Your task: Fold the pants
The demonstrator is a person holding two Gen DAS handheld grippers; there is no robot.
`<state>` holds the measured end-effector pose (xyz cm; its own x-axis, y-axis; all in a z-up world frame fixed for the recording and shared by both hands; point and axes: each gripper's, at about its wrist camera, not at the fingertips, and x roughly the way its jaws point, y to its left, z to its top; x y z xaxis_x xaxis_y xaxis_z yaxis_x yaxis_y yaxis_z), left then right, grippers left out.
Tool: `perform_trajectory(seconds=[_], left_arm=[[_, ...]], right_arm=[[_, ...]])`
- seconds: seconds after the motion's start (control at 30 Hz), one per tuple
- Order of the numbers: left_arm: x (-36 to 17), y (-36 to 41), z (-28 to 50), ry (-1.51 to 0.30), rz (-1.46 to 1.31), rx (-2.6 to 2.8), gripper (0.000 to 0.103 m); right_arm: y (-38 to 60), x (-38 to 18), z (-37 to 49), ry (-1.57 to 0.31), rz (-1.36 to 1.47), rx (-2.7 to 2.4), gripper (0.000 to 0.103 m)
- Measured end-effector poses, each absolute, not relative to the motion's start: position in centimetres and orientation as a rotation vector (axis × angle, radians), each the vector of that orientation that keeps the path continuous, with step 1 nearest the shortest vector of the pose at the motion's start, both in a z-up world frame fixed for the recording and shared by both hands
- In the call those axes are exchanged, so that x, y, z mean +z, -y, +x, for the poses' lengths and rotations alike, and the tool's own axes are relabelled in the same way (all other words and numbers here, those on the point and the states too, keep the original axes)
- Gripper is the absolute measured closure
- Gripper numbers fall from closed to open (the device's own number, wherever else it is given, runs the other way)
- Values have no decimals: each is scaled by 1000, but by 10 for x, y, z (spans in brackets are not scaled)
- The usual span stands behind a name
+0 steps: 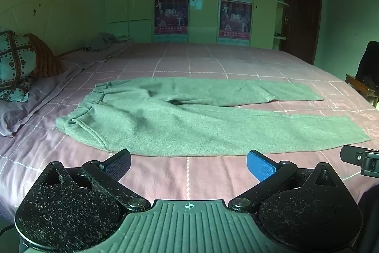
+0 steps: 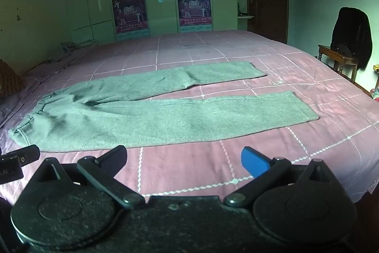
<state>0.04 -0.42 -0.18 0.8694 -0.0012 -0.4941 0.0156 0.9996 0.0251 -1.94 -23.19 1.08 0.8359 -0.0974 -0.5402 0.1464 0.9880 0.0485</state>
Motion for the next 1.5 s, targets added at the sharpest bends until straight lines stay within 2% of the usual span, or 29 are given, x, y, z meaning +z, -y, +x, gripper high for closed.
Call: perform_trajectory(seconds=[1.5], left_arm=[[1,0,1,-540,-7,-20,0]], right_arm=[[225,14,-19,-545,57,-115,0]])
